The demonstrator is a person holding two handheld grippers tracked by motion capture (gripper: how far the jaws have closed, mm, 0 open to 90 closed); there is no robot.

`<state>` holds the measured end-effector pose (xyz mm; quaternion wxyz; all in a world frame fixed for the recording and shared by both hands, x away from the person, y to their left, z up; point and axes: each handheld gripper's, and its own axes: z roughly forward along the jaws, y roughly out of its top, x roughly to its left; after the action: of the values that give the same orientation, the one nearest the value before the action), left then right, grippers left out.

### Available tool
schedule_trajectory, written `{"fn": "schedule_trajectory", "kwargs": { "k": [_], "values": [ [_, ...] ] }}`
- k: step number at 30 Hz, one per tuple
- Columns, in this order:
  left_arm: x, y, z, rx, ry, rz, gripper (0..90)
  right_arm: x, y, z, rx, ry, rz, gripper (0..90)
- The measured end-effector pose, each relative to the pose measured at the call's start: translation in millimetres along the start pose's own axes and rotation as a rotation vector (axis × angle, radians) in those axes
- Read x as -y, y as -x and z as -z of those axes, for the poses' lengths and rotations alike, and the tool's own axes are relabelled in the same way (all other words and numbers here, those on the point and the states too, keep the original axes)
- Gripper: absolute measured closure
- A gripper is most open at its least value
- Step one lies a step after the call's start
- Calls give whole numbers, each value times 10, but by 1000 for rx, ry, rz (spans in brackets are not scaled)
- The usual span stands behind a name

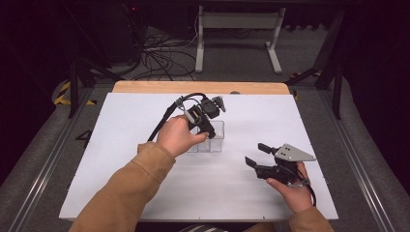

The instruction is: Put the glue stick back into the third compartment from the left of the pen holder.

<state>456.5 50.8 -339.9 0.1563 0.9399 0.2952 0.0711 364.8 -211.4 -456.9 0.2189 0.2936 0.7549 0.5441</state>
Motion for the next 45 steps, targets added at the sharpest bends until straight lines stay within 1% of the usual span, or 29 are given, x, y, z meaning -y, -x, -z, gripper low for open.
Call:
{"fn": "schedule_trajectory", "kwargs": {
  "k": [1,3,5,6,10,11,12,13,14,15,18,19,22,24,25,27,32,35,38,40,42,44,45],
  "values": [
    [-7,3,-19,-3,9,4,646,0,0,0,0,0,1,287],
    [-25,4,-37,-3,13,7,646,0,0,-1,0,0,1,288],
    [-43,4,-45,-2,8,-1,646,1,2,1,-1,-1,1,287],
    [-48,10,-51,-3,9,2,646,1,2,1,-1,-1,0,287],
    [-51,18,-82,-6,17,-16,632,2,5,3,0,1,0,287],
    [-45,23,-81,-6,21,-20,571,2,6,3,0,1,0,287],
    [-35,35,-71,-17,28,-26,499,1,5,4,-1,3,0,287],
    [-22,52,-48,-36,36,-44,450,0,4,6,-1,3,1,287],
    [0,73,-23,-60,55,-51,419,0,4,7,-1,3,1,287],
    [25,84,19,-76,70,-58,384,0,5,6,0,3,1,287],
    [132,87,166,-70,143,-64,345,2,0,1,0,1,4,287],
    [175,89,216,-71,171,-61,322,1,-2,1,0,-1,6,287],
    [308,86,356,-92,255,-57,223,-2,-3,2,2,2,6,287],
    [388,81,438,-93,307,-45,183,-3,-2,1,3,2,6,287],
    [421,75,477,-87,323,-47,171,-2,-1,-1,4,2,7,287],
    [462,75,528,-80,346,-41,167,-2,-2,-7,2,2,10,287],
    [497,98,570,-87,358,-47,164,-9,-3,-21,0,2,8,287],
    [539,103,582,-94,373,-39,155,-15,5,-23,1,5,9,287],
    [618,90,599,-90,408,-26,149,-14,19,-29,-2,4,10,286],
    [686,87,617,-98,438,-27,139,-15,16,-29,0,4,9,287],
    [772,85,642,-98,466,-20,135,-21,15,-28,-2,9,10,287],
    [872,80,672,-96,505,-14,135,-25,13,-24,-1,9,9,287],
    [936,77,689,-105,527,-10,134,-26,12,-23,0,10,9,287]
  ]
}}
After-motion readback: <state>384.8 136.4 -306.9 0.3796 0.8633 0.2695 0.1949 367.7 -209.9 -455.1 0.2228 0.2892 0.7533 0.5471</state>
